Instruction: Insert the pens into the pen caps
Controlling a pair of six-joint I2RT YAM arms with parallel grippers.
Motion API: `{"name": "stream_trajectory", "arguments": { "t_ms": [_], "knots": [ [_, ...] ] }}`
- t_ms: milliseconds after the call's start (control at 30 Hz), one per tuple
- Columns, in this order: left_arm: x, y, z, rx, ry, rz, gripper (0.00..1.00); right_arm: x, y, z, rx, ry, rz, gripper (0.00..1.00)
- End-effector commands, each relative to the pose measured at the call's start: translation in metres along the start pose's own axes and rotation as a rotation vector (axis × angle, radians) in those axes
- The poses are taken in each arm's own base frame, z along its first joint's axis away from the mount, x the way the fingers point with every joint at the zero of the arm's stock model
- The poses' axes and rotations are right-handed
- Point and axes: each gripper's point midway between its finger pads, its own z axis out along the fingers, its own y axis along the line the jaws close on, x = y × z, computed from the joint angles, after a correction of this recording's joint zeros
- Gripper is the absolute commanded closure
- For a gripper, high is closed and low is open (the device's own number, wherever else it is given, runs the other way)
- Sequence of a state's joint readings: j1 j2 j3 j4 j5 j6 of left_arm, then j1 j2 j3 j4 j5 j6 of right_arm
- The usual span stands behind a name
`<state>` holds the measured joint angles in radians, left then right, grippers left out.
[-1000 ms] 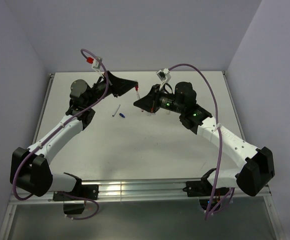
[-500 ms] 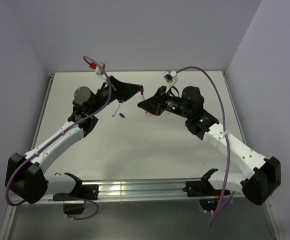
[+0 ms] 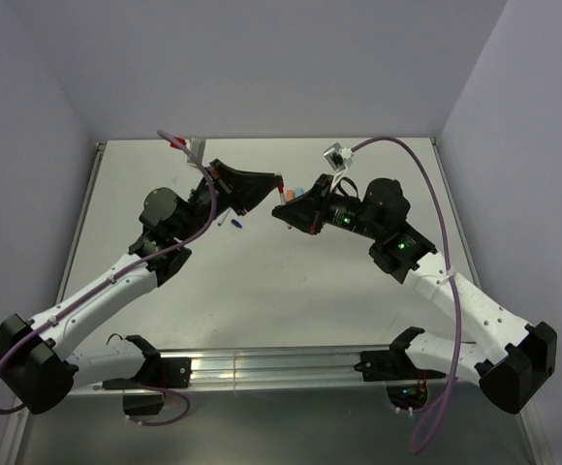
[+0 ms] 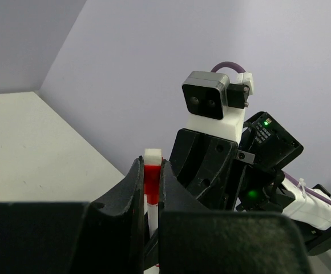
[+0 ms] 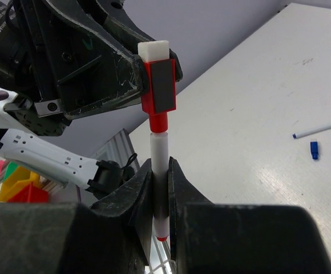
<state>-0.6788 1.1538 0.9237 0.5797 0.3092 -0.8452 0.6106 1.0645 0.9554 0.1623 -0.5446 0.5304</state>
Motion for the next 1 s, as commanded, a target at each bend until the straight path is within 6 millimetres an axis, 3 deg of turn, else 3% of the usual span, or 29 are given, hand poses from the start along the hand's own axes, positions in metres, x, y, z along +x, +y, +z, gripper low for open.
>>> {"name": "stream_trajectory", "arguments": {
  "t_ms": [0, 200, 400, 767, 967],
  "knots": [
    [0.040, -0.035, -0.010, 0.114, 0.156, 0.017, 1.00, -0.048, 0.007, -0.007, 0.015, -0.175, -0.093, 1.00],
    [0.059, -0.047, -0.012, 0.157, 0.217, 0.062, 1.00, -0.053, 0.022, -0.013, -0.037, -0.182, -0.121, 1.00],
    [0.077, -0.062, -0.020, 0.244, 0.294, 0.084, 1.00, -0.055, 0.052, -0.024, -0.168, -0.190, -0.157, 1.00],
    [0.095, -0.083, -0.035, 0.400, 0.408, 0.065, 1.00, -0.059, 0.093, -0.046, -0.332, -0.212, -0.209, 1.00],
    [0.101, -0.084, -0.039, 0.418, 0.439, 0.056, 1.00, -0.060, 0.108, -0.056, -0.390, -0.227, -0.226, 1.00]
  ]
}}
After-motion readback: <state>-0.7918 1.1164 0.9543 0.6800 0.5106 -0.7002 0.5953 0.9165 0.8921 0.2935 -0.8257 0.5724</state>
